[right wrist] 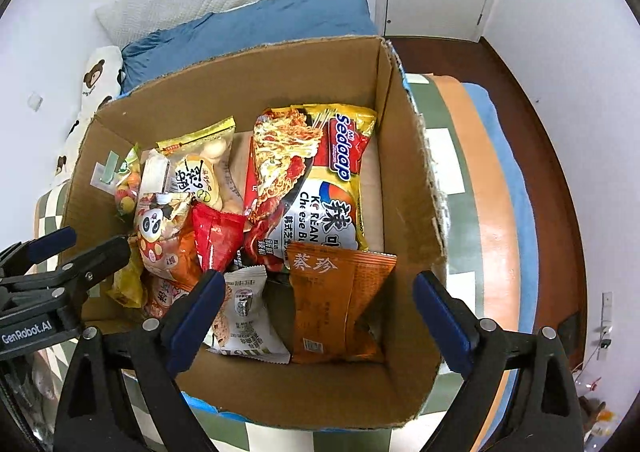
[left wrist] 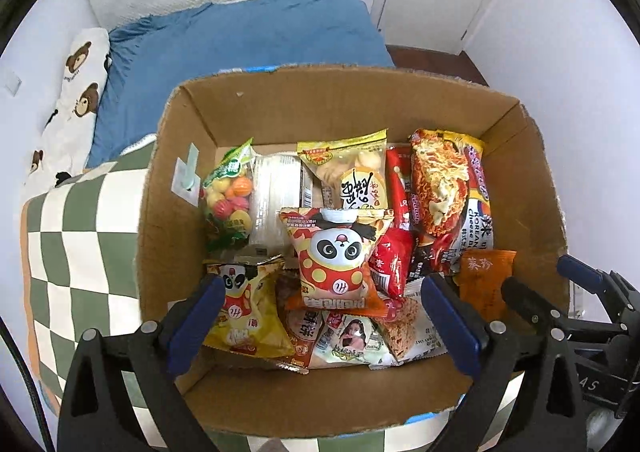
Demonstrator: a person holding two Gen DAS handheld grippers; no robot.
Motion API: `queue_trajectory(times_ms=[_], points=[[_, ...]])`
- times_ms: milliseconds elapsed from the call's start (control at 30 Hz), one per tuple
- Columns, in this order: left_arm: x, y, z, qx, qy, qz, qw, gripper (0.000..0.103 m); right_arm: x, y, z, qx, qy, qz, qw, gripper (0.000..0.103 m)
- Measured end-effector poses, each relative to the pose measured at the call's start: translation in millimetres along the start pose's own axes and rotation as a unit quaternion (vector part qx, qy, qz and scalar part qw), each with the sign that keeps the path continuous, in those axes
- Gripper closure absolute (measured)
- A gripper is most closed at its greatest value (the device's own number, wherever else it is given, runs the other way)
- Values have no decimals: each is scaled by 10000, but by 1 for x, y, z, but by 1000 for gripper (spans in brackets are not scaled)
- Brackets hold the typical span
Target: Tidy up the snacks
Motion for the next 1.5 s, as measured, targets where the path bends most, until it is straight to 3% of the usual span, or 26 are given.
queue_trajectory(times_ms=[300,767,1000,1167,1500], points=[[-12,-1,61,417,-798,-142,9958,3,-13,-1,54,-72,-573,-48,9983,6],[-70,-13,167,365,-1613,-44,9862,3,-72,5,182,-19,-1454,74,9893,3],[-96,-17,213,170,-1732,25,9847,3,-100,9,248,51,-1797,130,9836,3],[-111,-19,243,236,-1702,19,9851,3,-116,10,291,111,-1930,140,9810,3],[-135,-20,280,315,-1656,10,9857,3,-138,17,337,221,-2014,259,9789,3]])
Point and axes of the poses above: each gripper's, at about its wrist camera, not at the fingertips, and z roughly against the way its jaws point, y to its left, x to its top, the point moved 3 cm from there along -z, roughly the way its jaws point, and after that the axes turned 5 degrees about -y, right-handed, at the moved point
